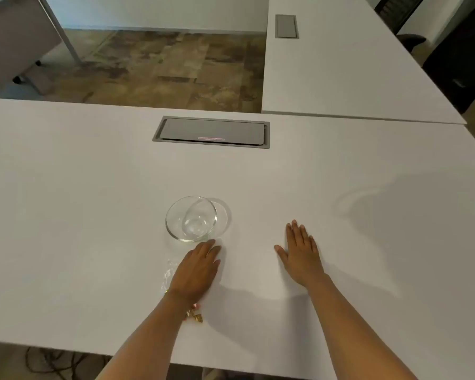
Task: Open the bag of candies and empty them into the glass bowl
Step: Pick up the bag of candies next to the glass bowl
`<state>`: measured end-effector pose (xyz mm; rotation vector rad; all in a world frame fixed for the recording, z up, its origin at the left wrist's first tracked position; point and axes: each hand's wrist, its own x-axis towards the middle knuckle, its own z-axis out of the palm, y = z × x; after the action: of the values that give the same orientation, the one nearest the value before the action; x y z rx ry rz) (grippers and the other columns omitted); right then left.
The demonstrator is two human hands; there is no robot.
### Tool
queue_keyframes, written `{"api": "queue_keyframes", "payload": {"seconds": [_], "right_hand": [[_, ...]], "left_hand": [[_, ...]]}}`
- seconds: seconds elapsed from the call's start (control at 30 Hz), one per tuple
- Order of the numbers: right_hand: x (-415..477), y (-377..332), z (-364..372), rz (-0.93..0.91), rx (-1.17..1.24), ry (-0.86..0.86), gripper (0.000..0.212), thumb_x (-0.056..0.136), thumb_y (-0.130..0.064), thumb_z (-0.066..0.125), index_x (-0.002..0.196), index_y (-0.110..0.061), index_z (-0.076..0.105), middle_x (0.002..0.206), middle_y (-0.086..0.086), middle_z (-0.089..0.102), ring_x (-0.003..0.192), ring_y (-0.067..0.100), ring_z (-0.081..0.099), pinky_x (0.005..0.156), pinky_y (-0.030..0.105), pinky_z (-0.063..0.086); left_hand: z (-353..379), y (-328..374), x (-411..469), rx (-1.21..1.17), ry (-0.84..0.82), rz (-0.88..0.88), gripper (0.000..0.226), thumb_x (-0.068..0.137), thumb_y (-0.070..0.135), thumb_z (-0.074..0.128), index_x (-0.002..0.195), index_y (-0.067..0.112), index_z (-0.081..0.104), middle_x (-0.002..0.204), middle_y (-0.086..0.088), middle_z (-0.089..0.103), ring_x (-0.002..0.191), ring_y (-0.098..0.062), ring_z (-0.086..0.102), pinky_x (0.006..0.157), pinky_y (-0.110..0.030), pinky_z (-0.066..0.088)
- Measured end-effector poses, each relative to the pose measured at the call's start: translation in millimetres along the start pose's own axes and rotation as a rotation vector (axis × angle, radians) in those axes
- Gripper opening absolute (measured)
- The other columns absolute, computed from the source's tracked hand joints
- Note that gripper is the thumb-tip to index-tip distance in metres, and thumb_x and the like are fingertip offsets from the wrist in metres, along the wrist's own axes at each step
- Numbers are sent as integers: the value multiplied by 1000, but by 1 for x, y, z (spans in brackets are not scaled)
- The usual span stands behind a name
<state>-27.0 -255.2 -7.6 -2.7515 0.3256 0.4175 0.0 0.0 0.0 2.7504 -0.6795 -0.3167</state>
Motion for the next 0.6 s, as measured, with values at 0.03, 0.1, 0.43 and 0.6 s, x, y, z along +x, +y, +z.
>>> {"api": "queue_keyframes", "payload": {"seconds": [0.03,0.1,0.43,0.6], "right_hand": [[-1,-1,-1,-1,-7,15,65,98,-44,22,146,-12,-8,158,5,-12,146,22,-11,121,38,-2],[-2,-2,-3,1,-8,16,64,98,-42,23,147,-12,-5,159,6,-10,146,23,-9,121,38,0],[-7,-5,0,-21,-25,25,62,98,-41,24,147,-12,-1,159,7,-6,146,24,-6,121,38,3],[-6,-4,-6,-25,21,-10,62,98,-40,28,147,-12,3,159,7,-3,147,24,-3,121,38,6]], "left_hand": [[-3,-6,-4,9,-4,-14,41,97,25,37,136,12,43,145,-8,42,134,-24,39,108,-34,35],[-7,-19,-10,-19,6,-27,39,96,30,40,130,14,47,136,-4,48,125,-22,44,102,-32,38],[-25,-34,-6,-90,-131,-193,22,89,29,56,96,8,58,103,-7,59,98,-23,50,83,-26,39],[-33,-23,-8,-184,-171,-197,18,91,27,52,79,14,48,89,-5,59,80,-19,52,69,-26,40]]}}
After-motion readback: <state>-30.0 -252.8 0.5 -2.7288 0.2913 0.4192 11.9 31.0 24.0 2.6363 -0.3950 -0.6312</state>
